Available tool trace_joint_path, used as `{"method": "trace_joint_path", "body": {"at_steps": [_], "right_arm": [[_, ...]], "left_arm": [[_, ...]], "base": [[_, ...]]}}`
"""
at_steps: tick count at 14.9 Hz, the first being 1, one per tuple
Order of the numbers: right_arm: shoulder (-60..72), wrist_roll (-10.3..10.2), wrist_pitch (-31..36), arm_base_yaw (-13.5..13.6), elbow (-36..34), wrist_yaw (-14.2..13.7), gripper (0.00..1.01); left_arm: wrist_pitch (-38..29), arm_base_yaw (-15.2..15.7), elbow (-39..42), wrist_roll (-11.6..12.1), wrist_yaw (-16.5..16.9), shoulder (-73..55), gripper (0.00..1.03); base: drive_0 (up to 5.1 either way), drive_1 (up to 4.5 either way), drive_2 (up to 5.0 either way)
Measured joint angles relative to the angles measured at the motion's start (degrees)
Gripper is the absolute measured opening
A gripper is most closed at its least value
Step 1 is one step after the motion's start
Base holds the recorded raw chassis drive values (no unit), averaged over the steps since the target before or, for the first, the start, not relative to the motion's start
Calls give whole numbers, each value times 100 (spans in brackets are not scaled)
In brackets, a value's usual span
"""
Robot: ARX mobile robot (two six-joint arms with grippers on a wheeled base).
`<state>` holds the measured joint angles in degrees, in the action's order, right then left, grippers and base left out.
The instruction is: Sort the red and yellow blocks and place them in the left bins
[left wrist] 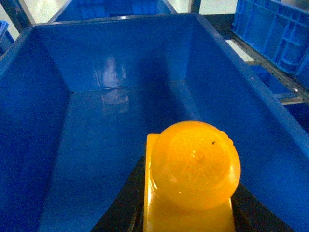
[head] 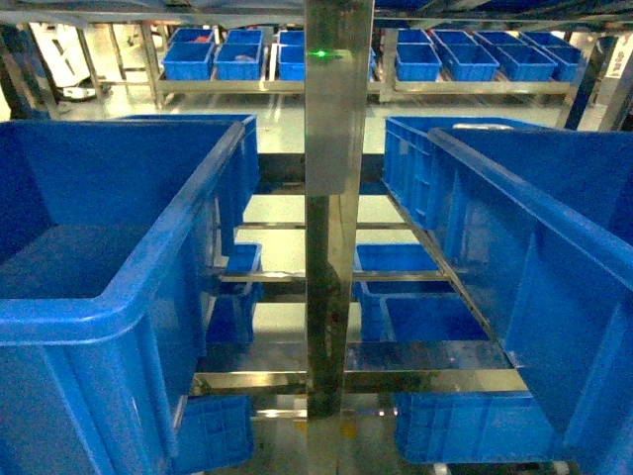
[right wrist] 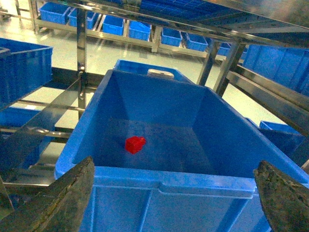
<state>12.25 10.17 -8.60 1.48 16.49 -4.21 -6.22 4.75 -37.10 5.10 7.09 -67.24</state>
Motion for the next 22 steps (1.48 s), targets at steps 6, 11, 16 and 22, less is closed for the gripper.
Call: {"method": "trace_joint_path", "body": {"at_steps": [6,11,16,22], "right_arm": [[0,0,0,0,0,0,98],[0,0,0,0,0,0,98],[0,0,-2,0,0,-2,98],[0,0,2,0,0,-2,98]], "left_arm": [[-332,-92,-317,219,-278,-1003,27],[-940,-98,-1049,588,-778,-2758,27],[-1412,538,-911,398,-684,-2492,60],[153,748,238,-210,822,1545,98]], "base": [[0,0,0],[0,0,0],[0,0,0],[0,0,0]]}}
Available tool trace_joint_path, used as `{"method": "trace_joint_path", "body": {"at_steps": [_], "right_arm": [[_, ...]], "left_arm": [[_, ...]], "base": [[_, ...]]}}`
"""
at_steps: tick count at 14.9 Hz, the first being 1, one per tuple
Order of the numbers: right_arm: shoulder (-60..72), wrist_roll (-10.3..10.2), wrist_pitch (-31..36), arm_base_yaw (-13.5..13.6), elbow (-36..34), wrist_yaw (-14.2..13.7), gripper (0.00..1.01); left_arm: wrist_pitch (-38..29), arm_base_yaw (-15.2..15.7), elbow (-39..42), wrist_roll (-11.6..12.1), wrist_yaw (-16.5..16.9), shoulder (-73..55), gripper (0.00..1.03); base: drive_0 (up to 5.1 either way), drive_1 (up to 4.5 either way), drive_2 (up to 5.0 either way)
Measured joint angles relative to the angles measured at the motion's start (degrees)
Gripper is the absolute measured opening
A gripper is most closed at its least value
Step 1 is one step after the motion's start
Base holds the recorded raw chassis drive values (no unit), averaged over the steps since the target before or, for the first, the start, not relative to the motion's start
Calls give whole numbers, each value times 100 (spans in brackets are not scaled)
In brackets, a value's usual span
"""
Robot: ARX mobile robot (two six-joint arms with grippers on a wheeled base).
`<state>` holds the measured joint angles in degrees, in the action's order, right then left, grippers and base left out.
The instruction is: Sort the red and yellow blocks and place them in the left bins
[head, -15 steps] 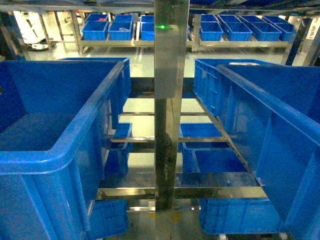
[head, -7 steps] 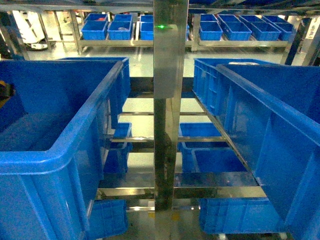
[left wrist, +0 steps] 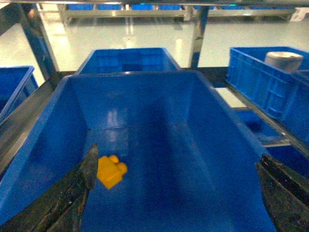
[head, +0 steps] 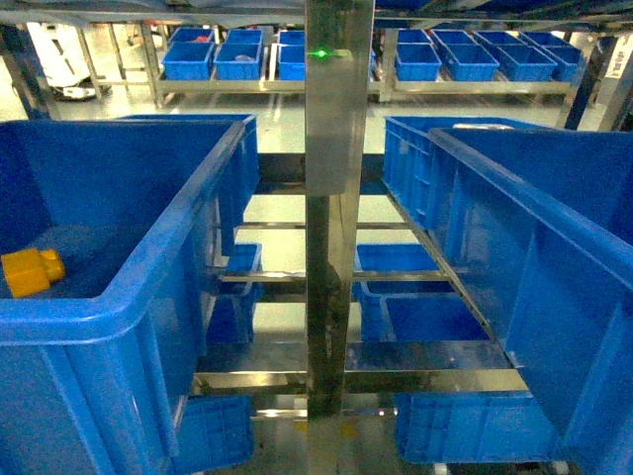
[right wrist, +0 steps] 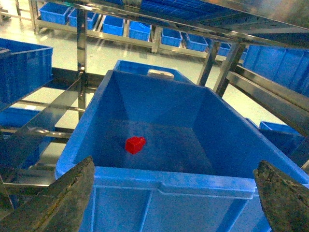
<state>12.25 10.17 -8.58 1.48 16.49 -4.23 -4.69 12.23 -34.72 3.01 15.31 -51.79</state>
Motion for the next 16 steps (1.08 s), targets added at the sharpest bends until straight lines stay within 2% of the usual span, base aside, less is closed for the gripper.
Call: {"method": "trace_joint_path", "body": {"at_steps": [1,2,4,6,7,8,10,12,13,14,15,16], "right_arm": [[0,2,0,0,0,0,98],[0,2,-2,0,0,0,98],[0,2,-4,0,0,0,98],[0,0,11,-2,0,4,98],[-96,-234,435,-105,-142,293,89],[-245,-507,533,-153,-262,382,80],[-380,-778,590,-149,-507,404,62],[-520,-894,660,-149,-798,404,36],[-581,-914,695,-149,-861,407,27],[-638,-918,719,-149,-925,407,16],[-688,-918,739,-149,-997,422,4],[-726,-938,750,-149,-1056,415,2]], "left_arm": [[-153,-114,205,-2,-22,361,98],[-605,-205,625,-125,-83,857,98],[-391,-199,800,-389,-116,1095,98],[-433,-199,804,-455,-157,1043,98],[-1060,-328,1058,-411,-518,1117,88],[-1290,-407,1298,-407,-675,1300,79],[-1397,-546,1711,-404,-848,1593,61],[-1438,-774,2188,-404,-1121,1906,34],[-1440,-1019,2293,-404,-1405,2013,26],[-1443,-1248,2415,-402,-1467,2175,15],[-1449,-1252,2529,-387,-1484,2332,3],[-1434,-1237,2616,-391,-1547,2435,2]], "base": [[0,0,0],[0,0,0],[0,0,0],[0,0,0],[0,0,0],[0,0,0],[0,0,0],[0,0,0],[0,0,0],[0,0,0],[0,0,0],[0,0,0]]}}
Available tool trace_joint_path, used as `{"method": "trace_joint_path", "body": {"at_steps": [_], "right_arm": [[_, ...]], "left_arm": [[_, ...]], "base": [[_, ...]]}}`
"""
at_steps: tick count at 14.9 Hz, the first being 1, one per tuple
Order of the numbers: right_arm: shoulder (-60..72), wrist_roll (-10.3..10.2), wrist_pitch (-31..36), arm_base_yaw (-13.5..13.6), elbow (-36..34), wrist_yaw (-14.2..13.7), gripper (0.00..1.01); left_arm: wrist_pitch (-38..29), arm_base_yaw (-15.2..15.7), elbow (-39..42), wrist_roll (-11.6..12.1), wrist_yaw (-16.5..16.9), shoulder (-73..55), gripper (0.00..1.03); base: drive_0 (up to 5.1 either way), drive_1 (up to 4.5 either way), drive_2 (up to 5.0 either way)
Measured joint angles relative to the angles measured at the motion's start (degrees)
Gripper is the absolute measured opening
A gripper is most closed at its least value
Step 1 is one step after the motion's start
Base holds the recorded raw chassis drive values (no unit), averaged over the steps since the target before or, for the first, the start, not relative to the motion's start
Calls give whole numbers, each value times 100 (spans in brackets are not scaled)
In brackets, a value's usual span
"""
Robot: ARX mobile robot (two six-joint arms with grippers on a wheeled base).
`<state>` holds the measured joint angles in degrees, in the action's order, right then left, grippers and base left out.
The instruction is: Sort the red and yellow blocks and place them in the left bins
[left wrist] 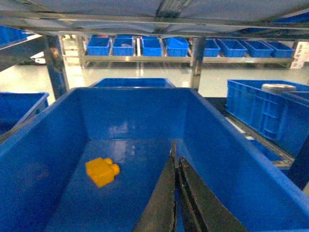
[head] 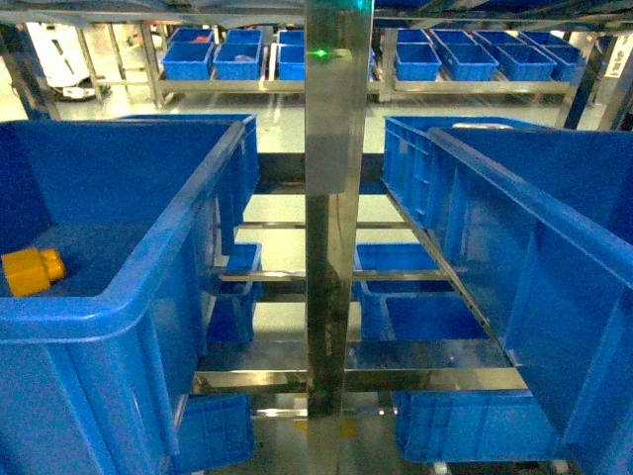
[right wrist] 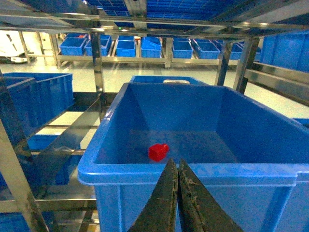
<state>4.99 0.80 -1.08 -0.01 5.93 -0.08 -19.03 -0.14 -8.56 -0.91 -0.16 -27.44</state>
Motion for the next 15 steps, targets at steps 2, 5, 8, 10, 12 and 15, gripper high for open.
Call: {"method": "trace_joint_path", "body": {"at_steps": [2,5,8,10,12,15], "right_arm": [[-79,2,15,0,-116,9,2],[-197,2,55,0,-254,7,2],[-234,2,70,0,-308,7,2],[-483,2,85,0,-520,9,2],[-474,-2,72,0,-511,7,2],[-472,0,90,0,-511,11,2]], "left_arm": [[90,20,179,2,4,223,2],[256,13,402,4,11,634,2],[428,13,535,4,11,907,2],[538,13,581,4,13,1080,2],[640,13,621,4,13,1257,2],[1917,11,772,22,11,2686,2]], "base": [[0,0,0],[0,0,0],[0,0,0],[0,0,0],[0,0,0],[0,0,0]]}}
